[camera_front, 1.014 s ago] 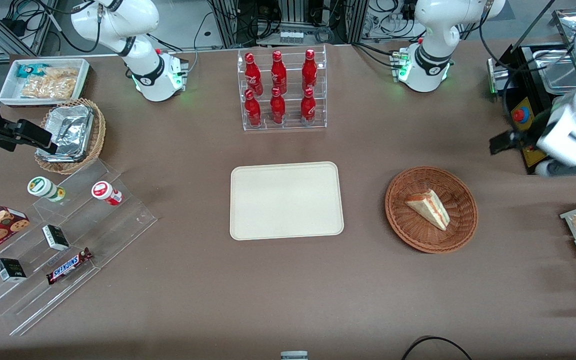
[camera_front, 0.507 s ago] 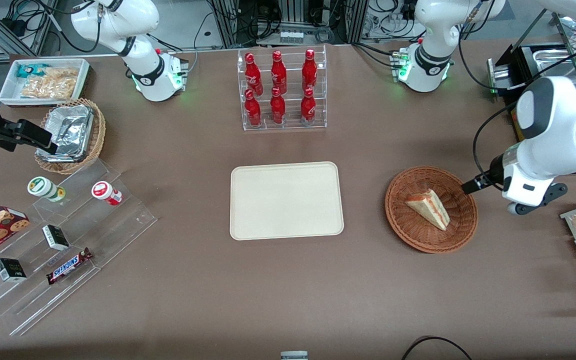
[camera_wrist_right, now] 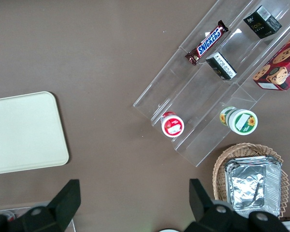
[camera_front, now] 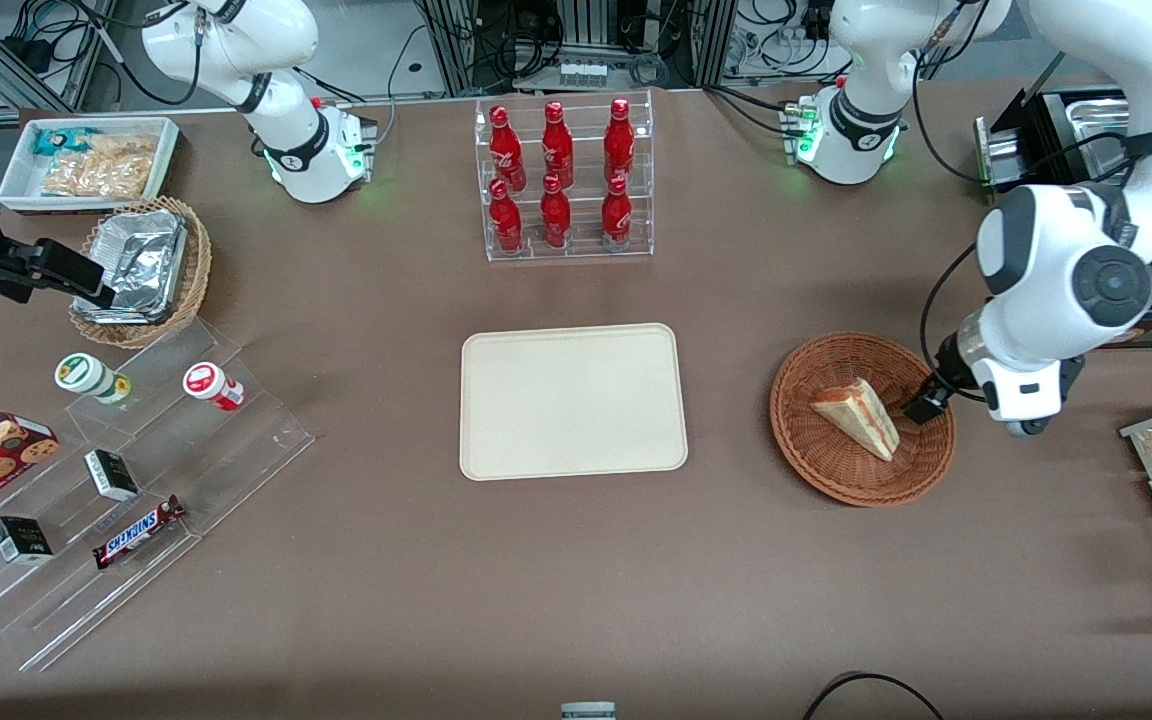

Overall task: Place sandwich from basket to tray
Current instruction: 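Lower the left gripper and close it on the wrapped sandwich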

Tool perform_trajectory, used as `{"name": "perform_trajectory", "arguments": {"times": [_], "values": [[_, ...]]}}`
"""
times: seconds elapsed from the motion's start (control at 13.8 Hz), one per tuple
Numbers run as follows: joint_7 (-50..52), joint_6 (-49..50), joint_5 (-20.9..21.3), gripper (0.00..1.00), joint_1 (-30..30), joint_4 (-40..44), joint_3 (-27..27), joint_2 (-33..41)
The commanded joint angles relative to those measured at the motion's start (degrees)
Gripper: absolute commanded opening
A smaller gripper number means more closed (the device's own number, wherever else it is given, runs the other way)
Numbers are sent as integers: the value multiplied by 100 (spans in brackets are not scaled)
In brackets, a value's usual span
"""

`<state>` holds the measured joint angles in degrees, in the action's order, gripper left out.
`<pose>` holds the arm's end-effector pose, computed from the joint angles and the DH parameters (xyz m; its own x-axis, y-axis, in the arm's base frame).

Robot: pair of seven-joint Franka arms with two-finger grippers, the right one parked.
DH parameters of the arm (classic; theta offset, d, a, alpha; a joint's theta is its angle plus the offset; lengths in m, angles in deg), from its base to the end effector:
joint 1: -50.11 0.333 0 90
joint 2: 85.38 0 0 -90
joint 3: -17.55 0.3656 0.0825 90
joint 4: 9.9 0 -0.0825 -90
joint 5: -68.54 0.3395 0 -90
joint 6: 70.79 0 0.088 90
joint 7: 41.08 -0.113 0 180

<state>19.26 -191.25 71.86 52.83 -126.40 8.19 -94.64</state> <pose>0.5381 -0.0559 0.4296 0.6153 0.7878 -0.0264 0.7835 -0.6150 -0.0887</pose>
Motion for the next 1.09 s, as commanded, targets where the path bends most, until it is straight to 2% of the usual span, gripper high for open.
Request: {"name": "perform_trajectory", "arguments": {"times": [0.0,0.22,0.43,1.01], "values": [[689,-100,501,100,-254,-83,-5,-163],[742,-537,547,100,-272,-346,-22,-260],[926,-1565,547,100,-404,-925,-22,-261],[1138,-1690,538,100,-571,-1006,-14,-321]]}}
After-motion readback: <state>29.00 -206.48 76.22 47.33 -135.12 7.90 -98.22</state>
